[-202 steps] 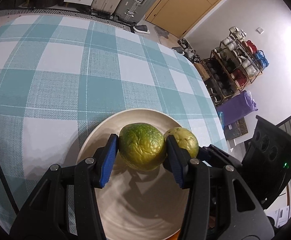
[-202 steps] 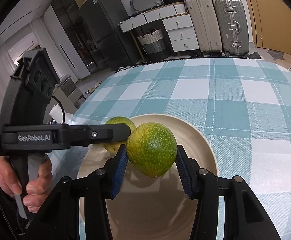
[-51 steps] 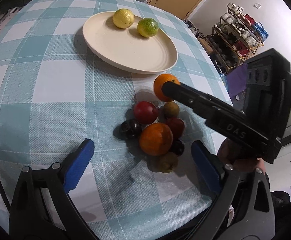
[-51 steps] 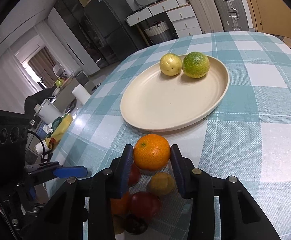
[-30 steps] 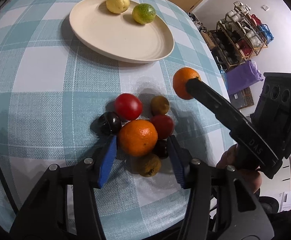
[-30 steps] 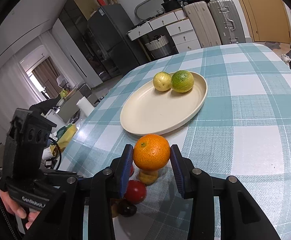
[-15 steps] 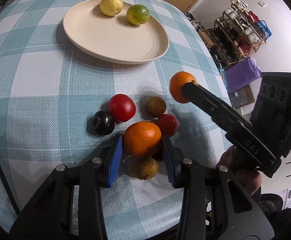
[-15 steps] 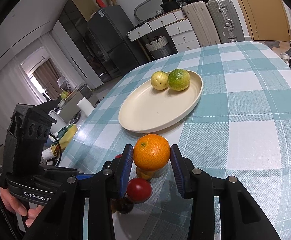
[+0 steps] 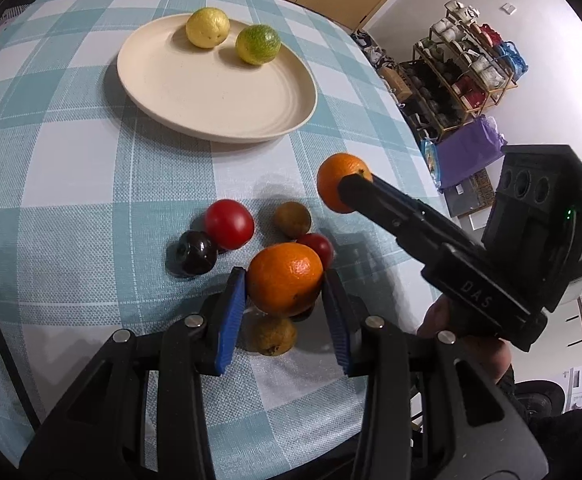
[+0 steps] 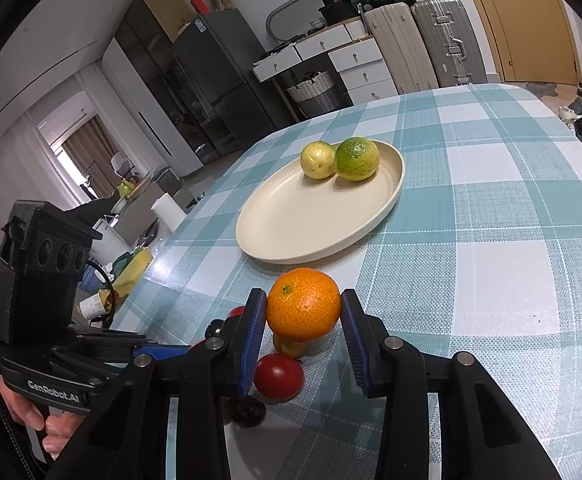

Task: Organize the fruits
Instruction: 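Carry both oranges over the cream plate with both tools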

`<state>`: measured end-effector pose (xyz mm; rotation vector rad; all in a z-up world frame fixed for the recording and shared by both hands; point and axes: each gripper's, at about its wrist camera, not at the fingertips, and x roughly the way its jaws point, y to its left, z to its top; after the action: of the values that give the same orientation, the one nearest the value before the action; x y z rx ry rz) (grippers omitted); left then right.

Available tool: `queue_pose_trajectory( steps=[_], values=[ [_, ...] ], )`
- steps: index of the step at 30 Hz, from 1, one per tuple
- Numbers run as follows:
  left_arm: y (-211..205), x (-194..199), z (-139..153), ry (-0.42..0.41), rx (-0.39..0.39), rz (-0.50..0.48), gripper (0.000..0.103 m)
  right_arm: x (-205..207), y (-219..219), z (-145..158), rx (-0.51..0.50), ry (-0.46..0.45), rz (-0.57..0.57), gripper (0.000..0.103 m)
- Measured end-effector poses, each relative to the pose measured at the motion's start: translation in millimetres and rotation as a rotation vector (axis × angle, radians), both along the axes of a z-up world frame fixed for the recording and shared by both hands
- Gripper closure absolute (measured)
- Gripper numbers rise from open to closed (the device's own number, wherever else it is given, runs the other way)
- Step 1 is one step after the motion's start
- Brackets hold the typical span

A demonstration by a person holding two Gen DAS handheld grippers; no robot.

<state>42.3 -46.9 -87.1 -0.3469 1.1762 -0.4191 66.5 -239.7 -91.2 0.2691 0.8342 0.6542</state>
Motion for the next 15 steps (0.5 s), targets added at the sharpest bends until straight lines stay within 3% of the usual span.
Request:
queue_pose_trajectory(
  steps=[15],
  values=[
    [22.7, 16.0, 22.4, -0.053, -0.052, 0.005, 0.068, 4.8, 10.7, 11.7, -0.021, -0.019, -0.006, 0.064]
  ],
)
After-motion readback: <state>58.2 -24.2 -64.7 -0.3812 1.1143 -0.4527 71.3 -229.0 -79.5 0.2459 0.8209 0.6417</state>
